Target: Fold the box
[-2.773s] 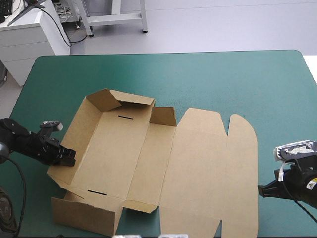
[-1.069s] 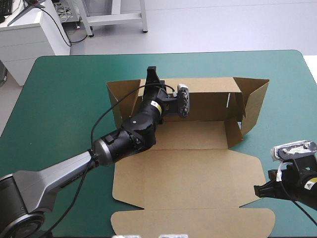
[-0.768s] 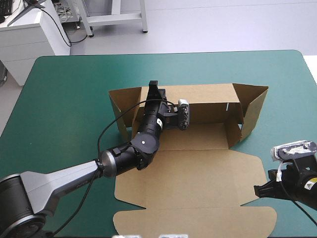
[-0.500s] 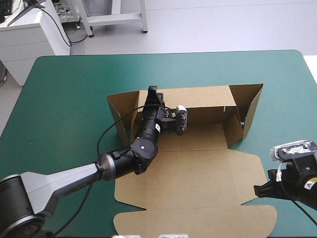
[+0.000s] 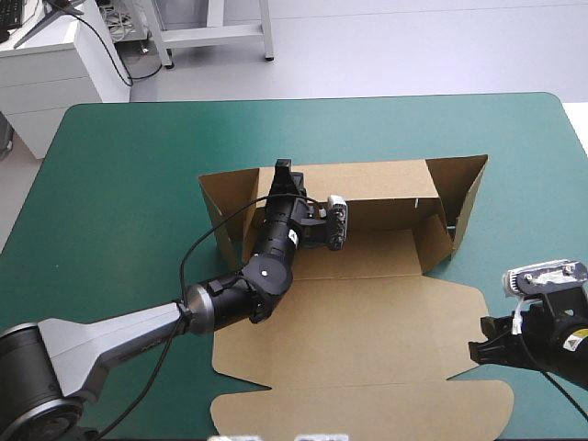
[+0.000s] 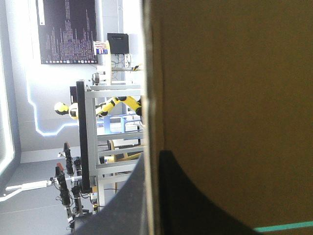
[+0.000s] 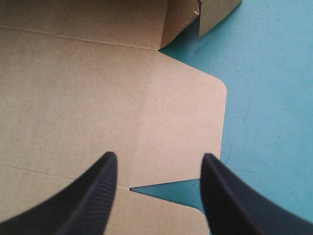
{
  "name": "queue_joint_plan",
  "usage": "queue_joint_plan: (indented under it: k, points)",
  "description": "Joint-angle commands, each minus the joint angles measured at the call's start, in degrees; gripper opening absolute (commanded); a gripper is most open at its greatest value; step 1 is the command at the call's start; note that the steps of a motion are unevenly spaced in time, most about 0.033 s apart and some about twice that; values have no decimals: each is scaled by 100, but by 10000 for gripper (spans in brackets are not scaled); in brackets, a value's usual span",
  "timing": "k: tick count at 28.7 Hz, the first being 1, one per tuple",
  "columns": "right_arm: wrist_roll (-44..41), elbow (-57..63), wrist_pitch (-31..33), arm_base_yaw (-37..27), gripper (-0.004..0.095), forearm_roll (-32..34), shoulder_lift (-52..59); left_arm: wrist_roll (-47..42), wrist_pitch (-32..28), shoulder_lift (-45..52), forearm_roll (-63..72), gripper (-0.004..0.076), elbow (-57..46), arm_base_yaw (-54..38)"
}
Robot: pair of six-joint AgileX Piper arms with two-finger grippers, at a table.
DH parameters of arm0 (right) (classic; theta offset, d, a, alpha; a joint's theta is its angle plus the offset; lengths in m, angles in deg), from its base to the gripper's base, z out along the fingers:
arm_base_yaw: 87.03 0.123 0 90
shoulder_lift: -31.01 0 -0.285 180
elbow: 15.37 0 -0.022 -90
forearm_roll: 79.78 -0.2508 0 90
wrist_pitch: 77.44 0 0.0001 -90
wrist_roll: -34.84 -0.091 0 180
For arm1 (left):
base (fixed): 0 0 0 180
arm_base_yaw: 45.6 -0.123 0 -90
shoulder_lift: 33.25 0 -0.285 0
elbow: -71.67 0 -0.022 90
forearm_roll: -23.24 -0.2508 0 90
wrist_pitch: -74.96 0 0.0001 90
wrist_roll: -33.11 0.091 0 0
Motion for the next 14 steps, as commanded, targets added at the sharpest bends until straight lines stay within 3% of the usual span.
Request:
queue_joint_plan:
  k: [1, 8, 14]
  points:
    - [20, -38, -361, -32, 753, -89, -6, -72, 22, 271, -125, -8, 81, 28]
    - [175, 223, -163, -32, 751, -531, -6, -72, 22, 271, -125, -8, 81, 28]
    - [-300, -64, -1310, -32, 680, -587, -94, 13, -1, 271, -125, -9, 67, 81]
